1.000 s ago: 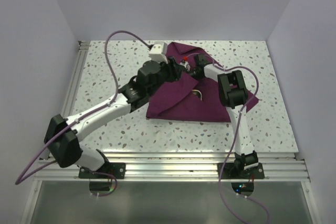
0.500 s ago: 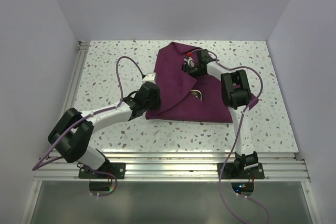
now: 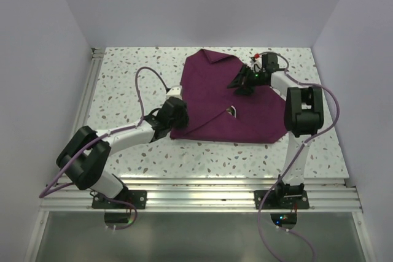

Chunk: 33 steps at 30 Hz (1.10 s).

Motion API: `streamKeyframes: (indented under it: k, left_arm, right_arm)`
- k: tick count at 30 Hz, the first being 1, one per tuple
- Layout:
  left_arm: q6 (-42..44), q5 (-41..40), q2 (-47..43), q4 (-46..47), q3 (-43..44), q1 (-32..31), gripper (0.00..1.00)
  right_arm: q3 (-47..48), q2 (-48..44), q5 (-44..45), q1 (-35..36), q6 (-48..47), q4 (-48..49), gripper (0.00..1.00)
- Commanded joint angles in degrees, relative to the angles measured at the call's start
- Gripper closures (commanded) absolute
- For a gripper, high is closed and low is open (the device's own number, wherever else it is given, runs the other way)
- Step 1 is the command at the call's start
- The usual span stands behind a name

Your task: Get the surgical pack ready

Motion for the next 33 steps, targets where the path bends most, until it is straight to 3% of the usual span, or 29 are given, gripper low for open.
streamKeyframes:
  k: [1, 3, 8, 17, 19, 23, 24, 26, 33]
  left_arm:
    - [0.2, -0.5, -2.1, 2.9, -0.3, -0.4, 0.58]
    - [0.3, -0.8, -2.2, 2.9, -0.4, -0.6, 0.58]
    - [0.6, -1.1, -2.7, 2.9, 0.0, -1.0, 0.58]
    - [0.9, -2.3, -2.9, 2.5, 1.0, -1.9, 0.58]
    - [0.9, -2.4, -3.0, 2.3, 1.1, -2.0, 0.58]
    - [0.9, -2.4, -2.9, 2.1, 1.5, -2.3, 0.59]
    - [0.9, -2.5, -2.9, 2.0, 1.7, -2.4, 0.59]
    - [0.9, -3.1, -3.2, 1.4, 1.9, -2.6, 0.59]
    - [2.0, -5.6, -4.3, -2.5, 3.5, -2.9, 0.59]
  right_arm:
    - [-6.1, -8.7, 3.3, -0.4, 1.8, 4.9, 0.38]
    - [-8.0, -10.3, 3.1, -0.3, 1.0, 4.7, 0.31]
    - [-10.4, -13.0, 8.5, 0.3, -4.5, -1.5, 0.26]
    - [-12.4, -12.8, 13.3, 3.0, -6.8, -4.2, 0.41]
    - [-13.3, -13.2, 13.1, 3.4, -6.8, -3.8, 0.46]
    - [-14.1, -13.6, 13.0, 3.9, -6.4, -2.9, 0.68]
    - [-14.3, -13.7, 13.4, 3.8, -6.3, -2.8, 0.8]
    - [-14.3, -14.7, 14.4, 3.8, -6.3, -2.8, 0.89]
    - [-10.0, -15.8, 17.0, 3.9, -7.7, -5.5, 1.0]
